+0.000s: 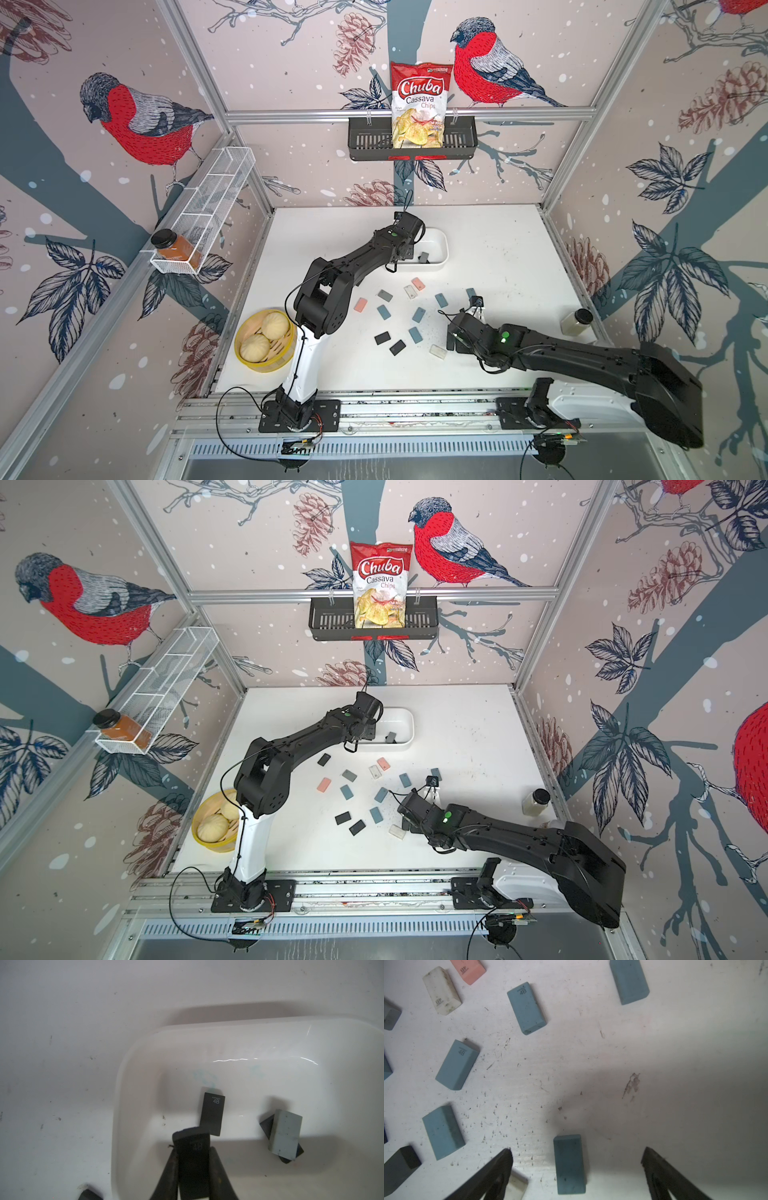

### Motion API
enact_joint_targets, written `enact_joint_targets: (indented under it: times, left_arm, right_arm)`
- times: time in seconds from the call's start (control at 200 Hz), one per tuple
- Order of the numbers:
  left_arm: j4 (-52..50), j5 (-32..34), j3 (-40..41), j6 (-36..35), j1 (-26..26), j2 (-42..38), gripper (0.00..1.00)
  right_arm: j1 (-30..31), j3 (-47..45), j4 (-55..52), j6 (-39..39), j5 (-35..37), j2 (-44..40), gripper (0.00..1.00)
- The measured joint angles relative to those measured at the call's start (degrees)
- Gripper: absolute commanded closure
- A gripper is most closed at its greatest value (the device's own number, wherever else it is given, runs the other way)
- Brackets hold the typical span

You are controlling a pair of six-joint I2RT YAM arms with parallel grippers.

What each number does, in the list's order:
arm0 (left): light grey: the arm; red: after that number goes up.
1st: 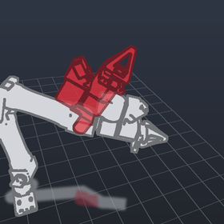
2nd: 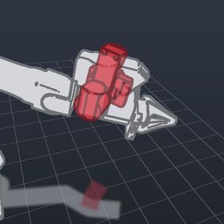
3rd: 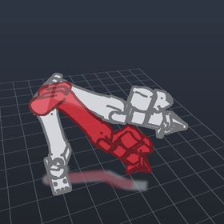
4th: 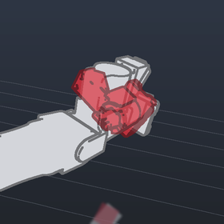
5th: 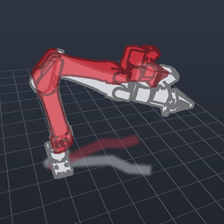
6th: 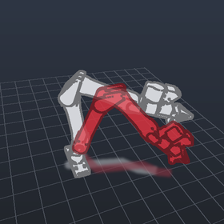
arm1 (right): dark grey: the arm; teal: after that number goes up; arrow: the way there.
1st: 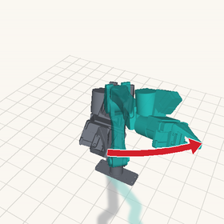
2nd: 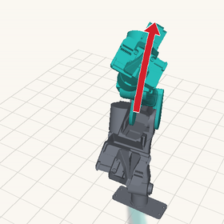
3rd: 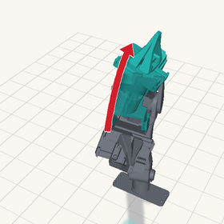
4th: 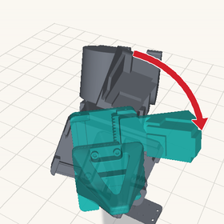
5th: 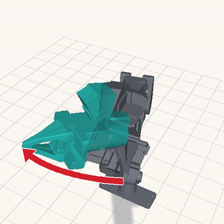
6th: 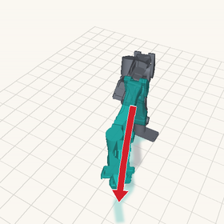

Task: Put the eraser in the storage box
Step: Place the eraser in the storage box.

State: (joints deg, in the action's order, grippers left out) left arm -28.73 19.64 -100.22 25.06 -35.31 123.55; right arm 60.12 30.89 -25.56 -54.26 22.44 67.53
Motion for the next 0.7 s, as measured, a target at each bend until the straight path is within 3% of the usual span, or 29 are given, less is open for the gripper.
enact_joint_targets:
  times: [0.695]
  left_arm:
    - [0.2,-2.0,-1.6,-1.1,0.5,3.7,0.68]
  right_arm:
    - [2.5,-0.2,-0.2,-2.9,1.1,2.5,0.0]
